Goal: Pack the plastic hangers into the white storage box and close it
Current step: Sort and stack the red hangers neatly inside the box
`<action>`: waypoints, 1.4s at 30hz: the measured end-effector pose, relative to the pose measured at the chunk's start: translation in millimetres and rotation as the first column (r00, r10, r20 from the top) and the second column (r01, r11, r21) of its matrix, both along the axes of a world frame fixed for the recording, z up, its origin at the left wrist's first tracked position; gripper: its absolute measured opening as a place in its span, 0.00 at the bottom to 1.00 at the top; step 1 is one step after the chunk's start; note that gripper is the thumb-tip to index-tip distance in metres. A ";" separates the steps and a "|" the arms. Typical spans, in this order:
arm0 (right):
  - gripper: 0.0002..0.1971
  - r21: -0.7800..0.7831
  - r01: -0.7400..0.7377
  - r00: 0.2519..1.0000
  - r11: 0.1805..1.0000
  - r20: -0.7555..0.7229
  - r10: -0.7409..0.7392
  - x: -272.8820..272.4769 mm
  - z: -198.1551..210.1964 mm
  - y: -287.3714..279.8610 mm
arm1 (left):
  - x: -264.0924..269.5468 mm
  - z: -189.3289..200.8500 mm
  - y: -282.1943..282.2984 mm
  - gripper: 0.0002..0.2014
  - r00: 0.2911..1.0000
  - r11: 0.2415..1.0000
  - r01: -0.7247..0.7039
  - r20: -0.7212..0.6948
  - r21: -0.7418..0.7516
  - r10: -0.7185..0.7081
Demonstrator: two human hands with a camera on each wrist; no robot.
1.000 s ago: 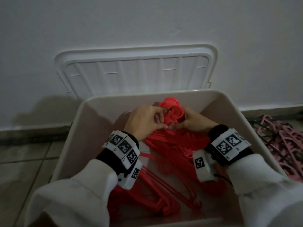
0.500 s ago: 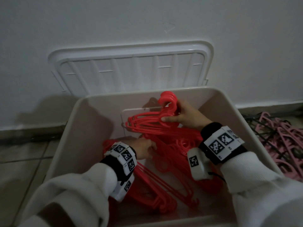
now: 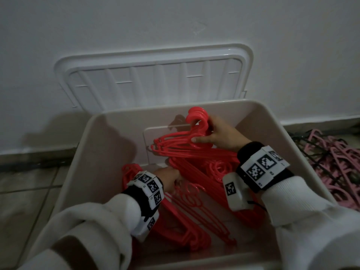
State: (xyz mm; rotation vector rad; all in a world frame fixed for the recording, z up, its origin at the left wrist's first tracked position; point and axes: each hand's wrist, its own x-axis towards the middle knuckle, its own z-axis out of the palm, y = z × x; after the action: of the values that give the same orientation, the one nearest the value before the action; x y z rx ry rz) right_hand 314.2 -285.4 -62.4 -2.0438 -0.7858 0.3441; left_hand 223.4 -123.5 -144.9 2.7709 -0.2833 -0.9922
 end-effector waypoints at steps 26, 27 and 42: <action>0.19 -0.020 0.004 1.000 1.000 0.013 -0.004 3.7 2.5 -9.9 | -6.1 105.5 37.9 0.11 0.973 0.957 -0.205 0.061 -0.206 0.222; 0.18 -0.010 0.002 1.000 1.000 0.001 -0.002 4.5 3.5 -11.0 | -9.8 109.1 42.5 0.09 0.963 0.940 -0.246 0.049 -0.237 0.265; 0.23 0.077 0.030 0.991 0.997 -0.130 -0.020 5.5 1.9 -17.5 | -58.4 155.8 60.1 0.18 0.922 0.775 -0.383 -0.148 -0.504 0.359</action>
State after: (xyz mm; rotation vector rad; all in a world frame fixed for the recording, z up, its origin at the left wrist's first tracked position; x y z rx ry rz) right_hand 319.7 -302.9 -60.5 -1.9354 -0.6835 0.4206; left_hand 165.0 -63.4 10.9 2.1799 0.0125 -0.7329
